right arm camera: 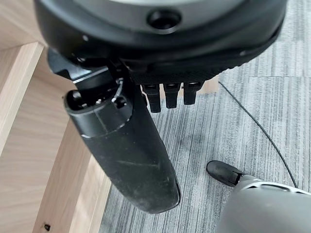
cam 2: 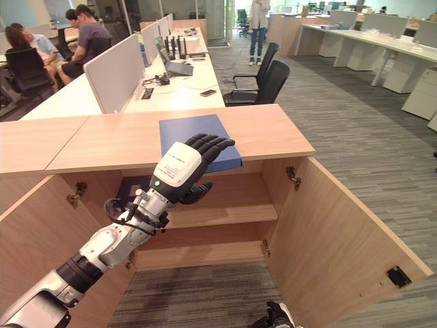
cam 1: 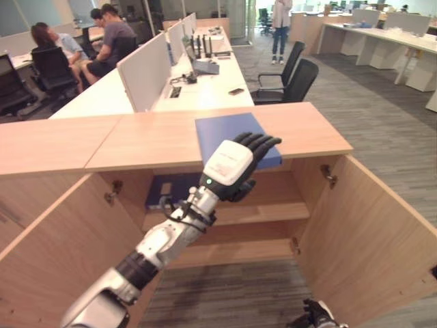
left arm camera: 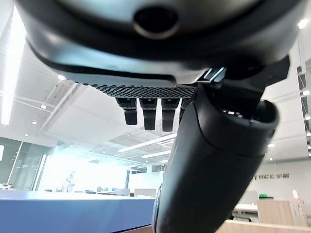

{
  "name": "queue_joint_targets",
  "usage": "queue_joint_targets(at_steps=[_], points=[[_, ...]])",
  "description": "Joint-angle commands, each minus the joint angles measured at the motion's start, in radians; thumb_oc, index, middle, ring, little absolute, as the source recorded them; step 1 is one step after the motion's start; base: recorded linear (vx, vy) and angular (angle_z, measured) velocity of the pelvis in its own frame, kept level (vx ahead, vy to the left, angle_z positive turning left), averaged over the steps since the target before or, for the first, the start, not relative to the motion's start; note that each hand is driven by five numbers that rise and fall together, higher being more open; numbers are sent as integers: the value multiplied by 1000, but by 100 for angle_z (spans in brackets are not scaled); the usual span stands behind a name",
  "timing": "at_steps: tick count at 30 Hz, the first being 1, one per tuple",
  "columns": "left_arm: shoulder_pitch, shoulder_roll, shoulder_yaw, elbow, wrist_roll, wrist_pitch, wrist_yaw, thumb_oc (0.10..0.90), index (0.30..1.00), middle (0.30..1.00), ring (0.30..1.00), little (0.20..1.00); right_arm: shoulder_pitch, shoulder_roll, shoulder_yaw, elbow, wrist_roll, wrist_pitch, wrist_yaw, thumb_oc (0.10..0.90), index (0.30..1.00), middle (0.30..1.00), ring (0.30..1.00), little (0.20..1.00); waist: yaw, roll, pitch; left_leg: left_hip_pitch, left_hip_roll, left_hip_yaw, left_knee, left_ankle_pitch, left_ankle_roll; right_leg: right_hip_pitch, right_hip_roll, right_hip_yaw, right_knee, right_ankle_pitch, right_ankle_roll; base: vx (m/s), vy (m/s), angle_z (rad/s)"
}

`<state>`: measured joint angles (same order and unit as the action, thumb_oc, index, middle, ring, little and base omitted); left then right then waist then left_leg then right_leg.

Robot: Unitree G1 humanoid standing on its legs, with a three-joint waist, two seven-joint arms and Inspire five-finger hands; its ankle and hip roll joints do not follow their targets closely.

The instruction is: Put the empty folder in the office cabinet

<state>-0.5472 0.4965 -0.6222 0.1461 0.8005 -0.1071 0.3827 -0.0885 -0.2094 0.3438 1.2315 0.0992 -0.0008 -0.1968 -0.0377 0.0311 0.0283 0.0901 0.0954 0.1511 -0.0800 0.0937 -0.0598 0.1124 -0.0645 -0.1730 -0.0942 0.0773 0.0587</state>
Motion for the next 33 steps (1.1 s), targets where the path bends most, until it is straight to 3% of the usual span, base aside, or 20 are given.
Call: queue_joint_targets(at_steps=[1, 11, 33], points=[[-233, -36, 35, 94, 32, 43, 107, 800, 900, 900, 900, 900, -107, -24, 20, 46, 5, -29, -43, 800, 900, 900, 900, 900, -6, -56, -24, 38, -64, -14, -7, -159, 9, 12, 9, -6, 7, -107, 51, 4, 8, -4], [-360, -104, 8, 338, 46, 147, 141, 800, 900, 900, 900, 900, -126, -27, 27, 52, 25, -33, -47, 800, 900, 900, 900, 900, -28, -48, -23, 47, -63, -1, -7, -165, 12, 10, 6, 7, 7, -106, 56, -1, 6, -7], [-371, -97, 45, 564, 1, 242, 156, 800, 900, 900, 900, 900, -118, -25, 28, 51, 35, -37, -33, 800, 900, 900, 900, 900, -37, -49, -26, 58, -67, 13, -7, -170, 15, 12, 4, 12, 7, -107, 61, 0, 1, -2]])
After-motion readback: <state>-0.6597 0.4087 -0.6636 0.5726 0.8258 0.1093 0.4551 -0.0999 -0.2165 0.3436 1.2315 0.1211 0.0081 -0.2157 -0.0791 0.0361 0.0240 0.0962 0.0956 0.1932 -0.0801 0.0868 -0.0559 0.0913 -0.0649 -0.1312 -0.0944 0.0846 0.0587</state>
